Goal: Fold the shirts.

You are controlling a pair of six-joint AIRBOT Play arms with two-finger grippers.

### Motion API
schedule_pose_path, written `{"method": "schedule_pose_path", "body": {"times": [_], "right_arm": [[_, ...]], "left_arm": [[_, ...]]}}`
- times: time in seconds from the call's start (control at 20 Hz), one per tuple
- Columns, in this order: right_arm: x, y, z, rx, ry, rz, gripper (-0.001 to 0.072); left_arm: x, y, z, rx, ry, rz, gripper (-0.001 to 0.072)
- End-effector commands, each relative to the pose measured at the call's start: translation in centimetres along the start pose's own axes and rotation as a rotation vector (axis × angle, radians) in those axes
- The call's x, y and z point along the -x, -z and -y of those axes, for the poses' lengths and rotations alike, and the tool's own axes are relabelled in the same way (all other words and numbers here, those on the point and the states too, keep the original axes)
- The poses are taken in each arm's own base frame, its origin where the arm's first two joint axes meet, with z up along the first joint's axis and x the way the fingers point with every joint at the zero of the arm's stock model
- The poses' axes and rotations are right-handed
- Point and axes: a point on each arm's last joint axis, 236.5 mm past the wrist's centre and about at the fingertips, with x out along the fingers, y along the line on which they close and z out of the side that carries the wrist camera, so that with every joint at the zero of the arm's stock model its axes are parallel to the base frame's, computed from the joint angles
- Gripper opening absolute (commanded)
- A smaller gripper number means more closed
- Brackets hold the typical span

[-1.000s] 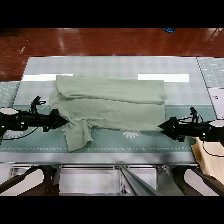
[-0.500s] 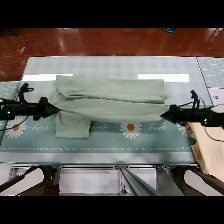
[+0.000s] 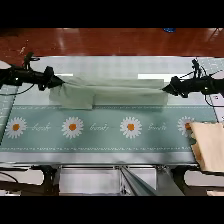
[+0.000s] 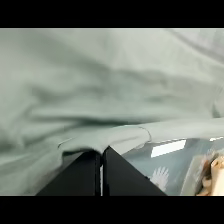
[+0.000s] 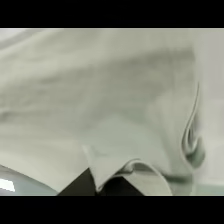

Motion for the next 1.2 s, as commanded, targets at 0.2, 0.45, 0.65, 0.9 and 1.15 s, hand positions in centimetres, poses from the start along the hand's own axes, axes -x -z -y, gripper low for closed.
{"method": "schedule_pose_path", "body": {"times": [0.2, 0.45, 0.65, 0.9, 1.15], "right_arm": [[-3.4, -5.2, 0.9, -0.004, -0.006, 0.008, 0.0026], [-5.0, -6.8, 1.8, -0.037, -0.018, 0.035, 0.0027], [-6.0, -8.5, 2.6, -0.083, -0.025, 0.101, 0.0367], [0.4, -9.3, 3.1, -0.006, -0.009, 0.091, 0.0408], [5.2, -7.1, 9.1, -0.125, 0.120, 0.111, 0.0407]], "left_arm": [[-3.7, -6.8, 0.9, 0.046, 0.031, -0.026, 0.0018], [-6.5, -8.1, -1.5, 0.089, 0.022, -0.033, 0.0017], [-8.3, -9.9, -1.5, 0.037, 0.010, 0.050, 0.0485], [-1.7, -12.0, -0.2, -0.020, -0.046, 0.066, 0.0509], [10.1, -13.0, -1.9, -0.127, -0.358, 0.284, 0.0510]]}}
